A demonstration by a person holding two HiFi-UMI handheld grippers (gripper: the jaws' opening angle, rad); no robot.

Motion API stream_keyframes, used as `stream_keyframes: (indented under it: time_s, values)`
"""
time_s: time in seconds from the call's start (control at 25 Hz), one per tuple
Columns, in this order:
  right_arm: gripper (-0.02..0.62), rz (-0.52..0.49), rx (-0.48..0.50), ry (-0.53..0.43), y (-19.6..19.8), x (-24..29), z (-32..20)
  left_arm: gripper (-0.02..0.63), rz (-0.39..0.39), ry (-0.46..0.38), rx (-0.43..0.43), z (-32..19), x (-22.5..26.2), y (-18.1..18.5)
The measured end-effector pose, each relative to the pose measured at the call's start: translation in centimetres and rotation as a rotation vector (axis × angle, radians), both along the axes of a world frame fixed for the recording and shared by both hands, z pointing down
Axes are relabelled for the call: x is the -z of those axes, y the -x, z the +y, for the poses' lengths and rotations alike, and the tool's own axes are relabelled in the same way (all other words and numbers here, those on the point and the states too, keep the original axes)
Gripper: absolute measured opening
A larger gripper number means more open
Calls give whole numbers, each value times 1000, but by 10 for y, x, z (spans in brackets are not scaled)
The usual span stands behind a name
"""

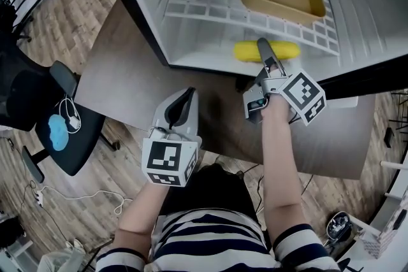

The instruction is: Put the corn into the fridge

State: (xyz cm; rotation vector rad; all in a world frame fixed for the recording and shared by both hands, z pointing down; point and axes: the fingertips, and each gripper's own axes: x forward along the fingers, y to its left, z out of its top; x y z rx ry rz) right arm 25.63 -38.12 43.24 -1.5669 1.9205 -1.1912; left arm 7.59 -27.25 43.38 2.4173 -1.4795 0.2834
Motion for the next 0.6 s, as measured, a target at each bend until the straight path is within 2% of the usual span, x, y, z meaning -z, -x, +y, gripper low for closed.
stream_keyframes:
  time_s: [0.32, 0.6]
  values:
    - [218, 153, 18, 39, 3, 3, 2, 0, -10, -13, -16, 2, 3, -3]
    - [238, 210, 51, 116, -1, -3, 3, 0, -4, -17, -11, 4, 6, 0]
